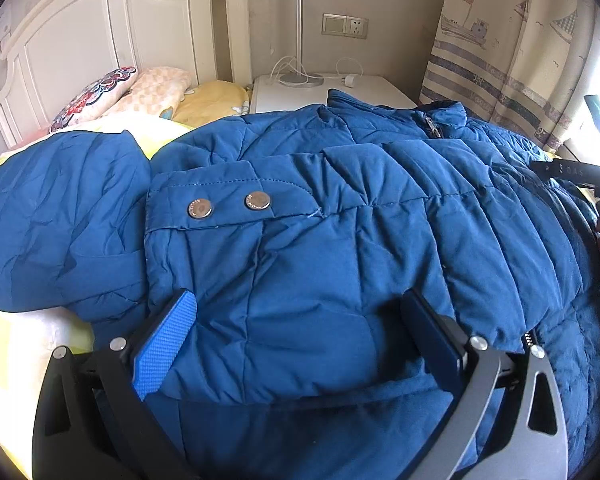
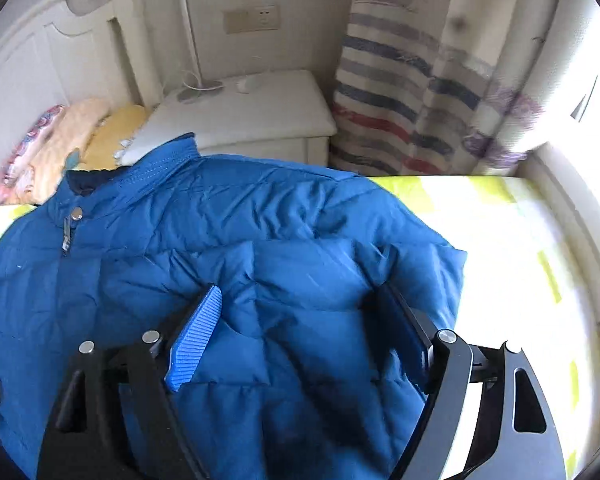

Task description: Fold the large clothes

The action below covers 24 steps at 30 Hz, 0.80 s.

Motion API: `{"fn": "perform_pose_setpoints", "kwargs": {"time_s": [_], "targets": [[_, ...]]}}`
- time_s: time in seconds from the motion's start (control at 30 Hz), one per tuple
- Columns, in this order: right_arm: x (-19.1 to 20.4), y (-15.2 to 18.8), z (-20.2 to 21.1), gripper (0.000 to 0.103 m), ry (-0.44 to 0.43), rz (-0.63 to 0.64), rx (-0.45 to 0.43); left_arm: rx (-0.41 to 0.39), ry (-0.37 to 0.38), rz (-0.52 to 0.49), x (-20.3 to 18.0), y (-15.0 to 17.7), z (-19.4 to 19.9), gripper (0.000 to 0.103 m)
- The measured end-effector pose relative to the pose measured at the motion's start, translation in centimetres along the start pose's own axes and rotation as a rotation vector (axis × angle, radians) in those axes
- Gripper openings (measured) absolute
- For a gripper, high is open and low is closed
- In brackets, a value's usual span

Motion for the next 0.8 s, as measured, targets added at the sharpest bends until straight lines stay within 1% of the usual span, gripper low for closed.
{"fn": "perform_pose_setpoints", "kwargs": {"time_s": [0.03,0.07,0.1,0.13,0.17,0.2,0.23,0.27,0.3,0.33,0.37,0.4,0.47,0.53,0.63,0.67,0.77,0.8], "targets": [[0.4,0.1,0.7,0.077,0.013,-0.012,-0.014,0.0,-0.001,0.0,0.0,0.0,0.0,0.101],[1.3,0.3,1.8,0.077,-0.01,-0.007,-0.046,0.002,-0.004,-0.002,0.0,0.0,0.0,0.101],[3.4,0.8,3.1,0.077,-0.052,0.032,-0.085,0.002,-0.007,-0.004,-0.1,0.0,0.0,0.101],[5.6,1.1,3.9,0.078,-0.068,0.091,-0.107,0.004,-0.012,-0.006,-0.1,0.0,-0.1,0.101],[8.1,1.5,4.5,0.08,-0.073,0.167,-0.125,0.003,-0.013,-0.006,-0.1,0.0,-0.1,0.101],[10.1,2.1,4.8,0.087,-0.084,0.223,-0.132,0.003,-0.011,-0.005,-0.1,0.0,-0.1,0.101],[12.7,2.9,4.6,0.086,-0.109,0.302,-0.127,0.002,-0.006,-0.003,-0.1,0.0,0.0,0.101],[15.1,3.7,4.0,0.086,-0.115,0.378,-0.106,0.001,-0.004,-0.001,-0.1,0.0,0.0,0.101],[16.5,4.4,3.3,0.086,-0.091,0.427,-0.084,0.0,-0.001,-0.001,0.0,0.0,0.0,0.101],[17.9,5.2,2.1,0.086,-0.039,0.48,-0.062,-0.001,0.002,0.001,0.0,0.0,0.0,0.101],[18.3,5.5,1.8,0.086,-0.011,0.493,-0.091,-0.003,0.007,0.004,0.1,0.0,0.0,0.101],[18.1,5.5,1.8,0.086,-0.019,0.487,-0.094,-0.003,0.011,0.006,0.1,0.0,0.0,0.101],[16.6,5.0,2.3,0.086,-0.086,0.424,-0.039,-0.005,0.015,0.007,0.2,0.1,0.1,0.101],[14.3,5.1,3.6,0.086,-0.115,0.36,-0.061,-0.006,0.019,0.01,0.3,0.1,0.1,0.101],[10.9,6.1,4.9,0.086,-0.106,0.293,-0.058,-0.008,0.026,0.012,0.4,0.2,0.2,0.101],[9.4,6.7,5.0,0.086,-0.087,0.266,-0.05,-0.009,0.027,0.013,0.4,0.2,0.2,0.101],[6.4,8.4,4.0,0.086,-0.029,0.238,-0.017,-0.008,0.026,0.012,0.4,0.2,0.3,0.101],[5.5,9.0,3.5,0.086,-0.029,0.231,-0.015,-0.008,0.026,0.011,0.4,0.1,0.3,0.101]]}}
Point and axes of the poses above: each gripper's, at about its wrist camera, not at the fingertips, and z roughly against the way its jaws point, x to its left, y to its underside, the point moved 3 cm from there along -z, roughly the way its jaws point, and after that the axes turned 11 degrees about x, right-handed, at the moved point
